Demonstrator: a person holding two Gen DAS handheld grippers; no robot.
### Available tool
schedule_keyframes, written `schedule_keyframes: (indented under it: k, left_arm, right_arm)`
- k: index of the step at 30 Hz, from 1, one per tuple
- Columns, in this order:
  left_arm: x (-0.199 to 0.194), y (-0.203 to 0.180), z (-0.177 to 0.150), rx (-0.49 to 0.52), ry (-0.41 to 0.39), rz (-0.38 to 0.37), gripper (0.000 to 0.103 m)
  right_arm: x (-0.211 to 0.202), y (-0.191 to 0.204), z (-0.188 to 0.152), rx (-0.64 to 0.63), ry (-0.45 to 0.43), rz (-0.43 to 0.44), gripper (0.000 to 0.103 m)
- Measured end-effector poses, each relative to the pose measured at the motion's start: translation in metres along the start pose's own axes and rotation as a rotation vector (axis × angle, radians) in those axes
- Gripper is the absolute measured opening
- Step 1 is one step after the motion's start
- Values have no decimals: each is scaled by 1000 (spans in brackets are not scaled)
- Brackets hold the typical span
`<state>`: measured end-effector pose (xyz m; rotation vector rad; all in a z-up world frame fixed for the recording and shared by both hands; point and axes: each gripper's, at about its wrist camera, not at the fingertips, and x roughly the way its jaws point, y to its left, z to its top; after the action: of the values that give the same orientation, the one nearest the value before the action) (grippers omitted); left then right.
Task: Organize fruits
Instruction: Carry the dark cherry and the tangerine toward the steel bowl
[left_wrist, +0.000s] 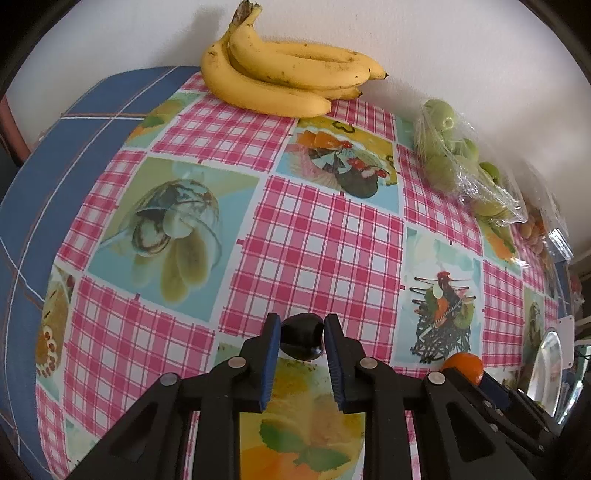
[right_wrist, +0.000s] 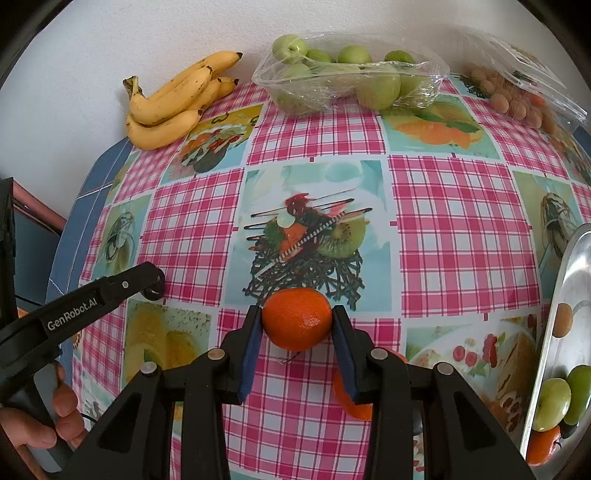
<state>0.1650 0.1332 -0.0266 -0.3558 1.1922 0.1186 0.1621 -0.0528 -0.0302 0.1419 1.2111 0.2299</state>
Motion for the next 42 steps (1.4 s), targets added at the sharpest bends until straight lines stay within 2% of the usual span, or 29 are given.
schedule_keyframes:
  k: [6,11,23,34,42]
  left_arm:
    - [4,-1,-2,20,28,14,30]
    - [6,-4,-3,35,16,30,30]
    - [-4,-6,-1,25,-11,-15,29]
    - [-30,-29,-9,40,-15,-26,29]
    - [-49,-68,-33,87,-17,-32,29]
  right_arm:
    - [0,-1,0,4,0,4,39]
    - [0,-1,0,6,0,5,39]
    - [-3,0,0,19,4,16,39]
    - [-33,-7,-7,59,-10,33,39]
    - [-63,-23,-18,101,-29,24,39]
